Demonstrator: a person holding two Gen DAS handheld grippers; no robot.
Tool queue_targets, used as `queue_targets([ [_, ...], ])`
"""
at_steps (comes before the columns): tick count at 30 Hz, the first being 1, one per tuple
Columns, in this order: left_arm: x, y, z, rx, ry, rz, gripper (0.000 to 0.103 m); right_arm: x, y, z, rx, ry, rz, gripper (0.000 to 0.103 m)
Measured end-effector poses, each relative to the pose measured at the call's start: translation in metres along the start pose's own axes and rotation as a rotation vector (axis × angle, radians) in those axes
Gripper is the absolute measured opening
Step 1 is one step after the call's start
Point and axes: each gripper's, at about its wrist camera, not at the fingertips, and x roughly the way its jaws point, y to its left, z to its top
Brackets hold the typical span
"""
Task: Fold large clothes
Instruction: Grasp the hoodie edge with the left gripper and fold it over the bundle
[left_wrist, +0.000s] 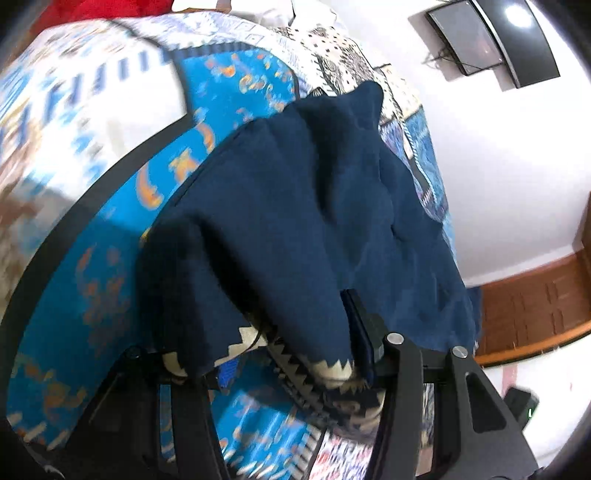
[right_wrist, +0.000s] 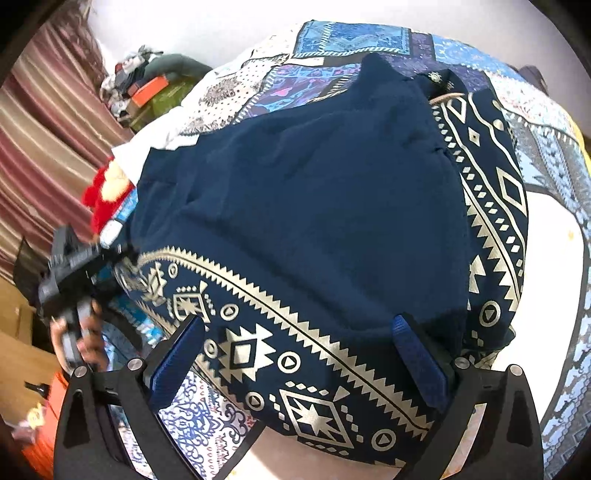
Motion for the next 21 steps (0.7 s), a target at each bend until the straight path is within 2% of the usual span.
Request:
queue_targets([
  [3, 0.003, -0.012, 0.005, 0.015, -0.037, 0.068, 0.049, 0.002, 0.008, -0.003, -0.026, 0.011, -0.027, 0.1],
  [5, 0.001, -0.011, 0.011, 0.043, -0.068, 0.134, 0.029, 0.002, 0.009, -0.003, -0.028, 0.019, -0.03, 0.099],
  [7, 0.0, -0.01, 0.01, 0.077, -0.084, 0.158, 0.021, 0.003, 0.01, 0.0, -0.016, 0.025, -0.027, 0.097],
  [10, -0.018, -0.02, 0.002, 0.201, -0.136, 0.204, 0.012, -0.001, 0.006, 0.003, 0.028, 0.031, -0.033, 0.093],
  [12, -0.033, -0.037, -0.007, 0.331, -0.198, 0.258, 0.01, -0.005, 0.005, 0.005, 0.06, 0.032, -0.044, 0.09],
  [15, -0.058, -0.048, -0.018, 0.438, -0.261, 0.292, 0.009, -0.017, 0.021, 0.012, 0.038, -0.009, -0.078, 0.09],
  [19, -0.086, -0.037, -0.023, 0.431, -0.263, 0.286, 0.009, -0.027, 0.07, 0.028, -0.13, -0.099, -0.117, 0.09],
  [21, -0.091, -0.027, -0.025, 0.408, -0.25, 0.295, 0.009, -0.017, 0.096, 0.035, -0.195, -0.1, -0.101, 0.09],
])
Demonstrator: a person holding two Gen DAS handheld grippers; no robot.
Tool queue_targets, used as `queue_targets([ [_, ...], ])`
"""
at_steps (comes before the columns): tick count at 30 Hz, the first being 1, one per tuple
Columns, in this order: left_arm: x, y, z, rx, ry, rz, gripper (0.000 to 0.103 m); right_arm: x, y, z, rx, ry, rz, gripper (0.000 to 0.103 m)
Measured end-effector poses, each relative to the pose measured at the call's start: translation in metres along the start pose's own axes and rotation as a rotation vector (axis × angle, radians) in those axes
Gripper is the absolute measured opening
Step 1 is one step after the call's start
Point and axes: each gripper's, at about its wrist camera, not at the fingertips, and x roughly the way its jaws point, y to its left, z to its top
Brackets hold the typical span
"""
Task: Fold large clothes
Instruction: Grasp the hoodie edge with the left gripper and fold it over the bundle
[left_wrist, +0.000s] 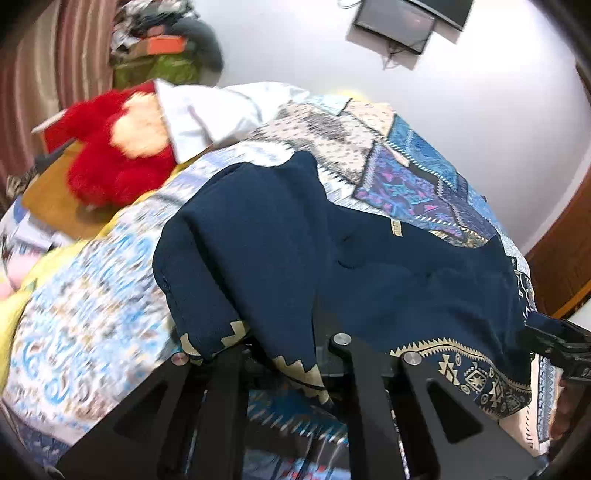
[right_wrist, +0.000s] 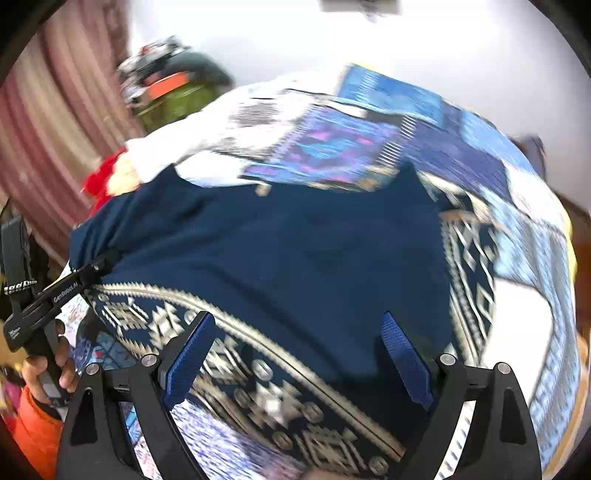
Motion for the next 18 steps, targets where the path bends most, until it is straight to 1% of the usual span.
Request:
queue_targets([
  [2, -0.002, 0.017, -0.014, -0.007, 0.032, 0.017, 0.01, 0.015, 0.021, 0.003, -0.047, 0.024, 0.014, 0.09],
  [4, -0.002, 0.029, -0.027, -0.013, 0.086, 0.018, 0.013, 0.044, 0.044, -0.001, -0.124, 0.091, -0.001, 0.09],
  [5, 0.0, 0.037, -0.032, -0.033, 0.114, 0.002, 0.02, 0.058, 0.051, -0.005, -0.157, 0.126, -0.013, 0.09],
  [6, -0.001, 0.045, -0.036, -0.056, 0.138, -0.02, 0.024, 0.074, 0.058, -0.011, -0.193, 0.175, -0.037, 0.091],
  [7, -0.002, 0.05, -0.039, -0.069, 0.152, -0.032, 0.033, 0.088, 0.062, -0.02, -0.224, 0.2, -0.07, 0.094],
  [8, -0.005, 0.055, -0.041, -0.085, 0.157, -0.056, 0.043, 0.092, 0.062, -0.025, -0.239, 0.191, -0.087, 0.096],
  [9, -0.007, 0.058, -0.042, -0.09, 0.156, -0.075, 0.048, 0.093, 0.062, -0.027, -0.248, 0.167, -0.096, 0.097],
  [10, -0.008, 0.06, -0.042, -0.087, 0.154, -0.102, 0.055, 0.091, 0.059, -0.027, -0.241, 0.16, -0.085, 0.097],
  [11, -0.009, 0.06, -0.041, -0.084, 0.157, -0.113, 0.058, 0.09, 0.055, -0.025, -0.224, 0.168, -0.067, 0.097],
  [13, -0.008, 0.06, -0.036, -0.092, 0.154, -0.114, 0.059, 0.087, 0.046, -0.022, -0.179, 0.177, -0.039, 0.097],
  [16, -0.005, 0.066, -0.024, -0.179, 0.135, -0.123, 0.059, 0.087, 0.044, -0.02, -0.149, 0.177, -0.02, 0.097],
  [18, 0.0, 0.073, -0.016, -0.235, 0.107, -0.105, 0.059, 0.086, 0.044, -0.021, -0.152, 0.173, -0.019, 0.097],
])
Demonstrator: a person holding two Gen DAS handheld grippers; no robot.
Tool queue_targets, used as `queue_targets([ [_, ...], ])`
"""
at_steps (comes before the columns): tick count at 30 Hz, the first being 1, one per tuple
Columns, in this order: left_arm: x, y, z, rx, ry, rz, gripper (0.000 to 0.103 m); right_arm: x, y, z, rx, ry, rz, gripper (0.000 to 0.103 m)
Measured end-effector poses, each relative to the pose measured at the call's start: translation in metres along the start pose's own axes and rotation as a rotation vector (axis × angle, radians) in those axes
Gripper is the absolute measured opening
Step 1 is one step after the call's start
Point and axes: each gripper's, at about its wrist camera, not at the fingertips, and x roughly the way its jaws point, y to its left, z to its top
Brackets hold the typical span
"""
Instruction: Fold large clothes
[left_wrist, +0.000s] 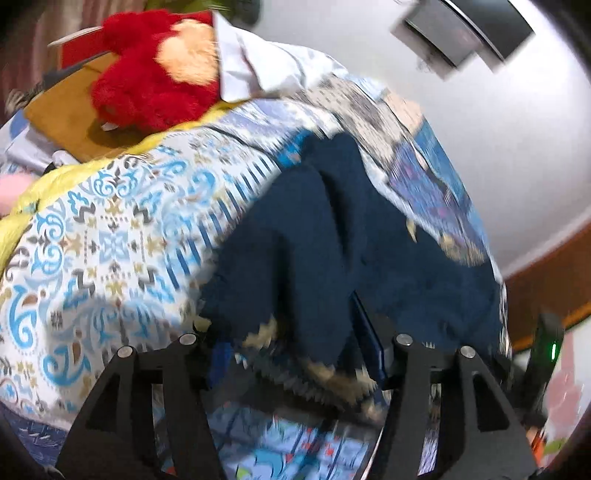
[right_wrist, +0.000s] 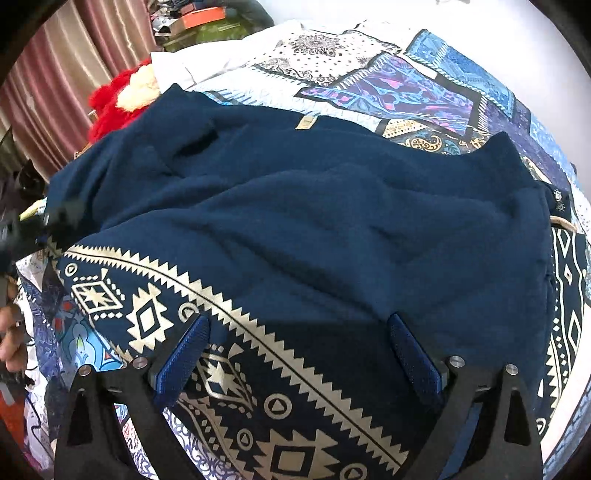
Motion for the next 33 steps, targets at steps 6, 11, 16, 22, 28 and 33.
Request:
queue_targets([
  [6, 0.017, -0.028, 0.012, 0.16, -0.043, 0.182, 0.023, -0.002, 0.007, -0.009, -0.01, -0.015, -0.015, 0.097],
  [11, -0.008, -0.079, 0.011, 0.349, -0.146, 0.207, 0.018, -0.016, -0.001, -0.007, 0.065, -0.049, 0.051, 0.097],
  [16, -0.031, -0.155, 0.009, 0.516, -0.208, 0.136, 0.017, 0.006, 0.014, -0.011, -0.025, -0.014, -0.047, 0.099],
  [22, -0.048, -0.253, -0.016, 0.69, -0.262, 0.022, 0.016, -0.046, -0.04, -0.022, 0.148, -0.034, 0.082, 0.091],
  [28, -0.036, -0.328, -0.089, 0.819, -0.188, -0.113, 0.016, -0.133, -0.145, -0.091, 0.374, -0.129, -0.012, 0.091],
  [33, -0.004, -0.351, -0.174, 0.951, -0.008, -0.165, 0.016, -0.178, -0.193, -0.142, 0.466, -0.149, -0.089, 0.091],
])
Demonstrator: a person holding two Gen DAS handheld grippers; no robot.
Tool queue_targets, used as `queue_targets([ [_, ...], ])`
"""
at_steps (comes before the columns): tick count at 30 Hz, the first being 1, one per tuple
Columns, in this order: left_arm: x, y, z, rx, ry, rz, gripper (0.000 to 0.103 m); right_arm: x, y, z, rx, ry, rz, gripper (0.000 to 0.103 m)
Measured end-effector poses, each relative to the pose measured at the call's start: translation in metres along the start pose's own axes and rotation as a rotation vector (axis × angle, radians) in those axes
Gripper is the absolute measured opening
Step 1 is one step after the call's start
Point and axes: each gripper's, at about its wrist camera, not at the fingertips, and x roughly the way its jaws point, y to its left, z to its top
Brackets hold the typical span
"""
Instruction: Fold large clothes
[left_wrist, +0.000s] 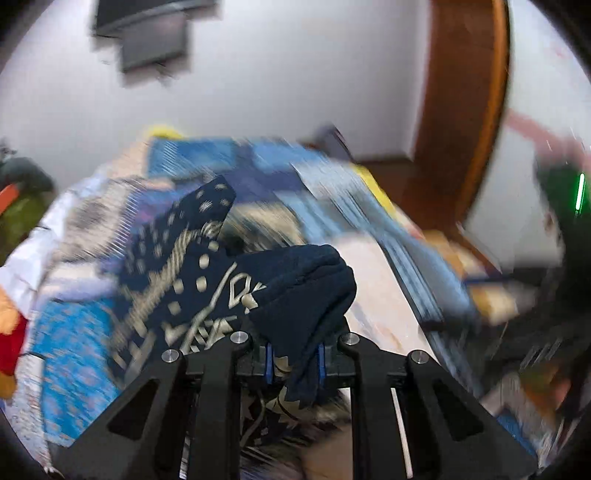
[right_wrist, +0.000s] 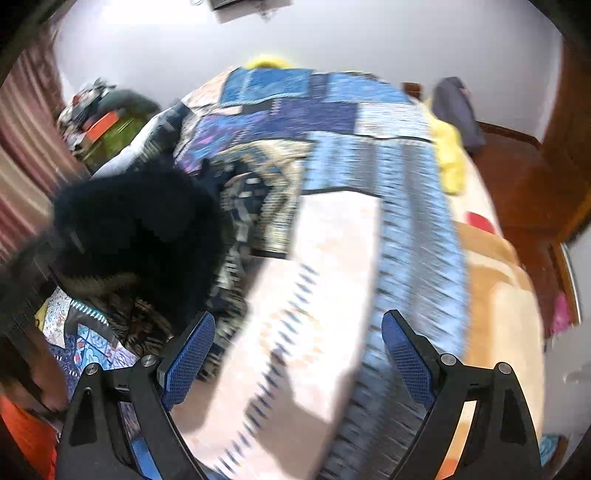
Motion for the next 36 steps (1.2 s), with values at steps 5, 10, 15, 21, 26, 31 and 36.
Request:
queue_targets([
  [5, 0.024, -0.018, -0.046, 0.073, 0.153, -0.024, 0.017, -0.024, -0.022, -0.012, 0.031, -0.027, -0.006, 0.091],
  [10, -0.006, -0.012, -0.045, 0.084, 0.189, -0.044, 0.065, -0.038, -0.022, -0.019, 0.044, -0.039, 0.02, 0.091],
  [15, -0.069, 0.011, -0.04, 0.048, 0.096, -0.044, 0.095, -0.048, -0.003, -0.018, 0.038, -0.065, 0.074, 0.091],
  [21, -0.107, 0.096, -0.044, -0.064, 0.043, 0.104, 0.102, -0.041, 0.046, -0.002, -0.01, -0.07, 0.168, 0.092],
  [26, -0.077, 0.154, -0.073, -0.159, 0.17, 0.127, 0.102, -0.014, 0.097, 0.006, -0.076, -0.044, 0.209, 0.093],
  [31, -0.02, 0.168, -0.109, -0.21, 0.291, 0.054, 0.102, 0.039, 0.136, -0.001, -0.16, 0.041, 0.157, 0.093],
  [36, 0.015, 0.16, -0.124, -0.208, 0.332, 0.034, 0.102, 0.083, 0.126, -0.023, -0.264, 0.109, -0.023, 0.097],
])
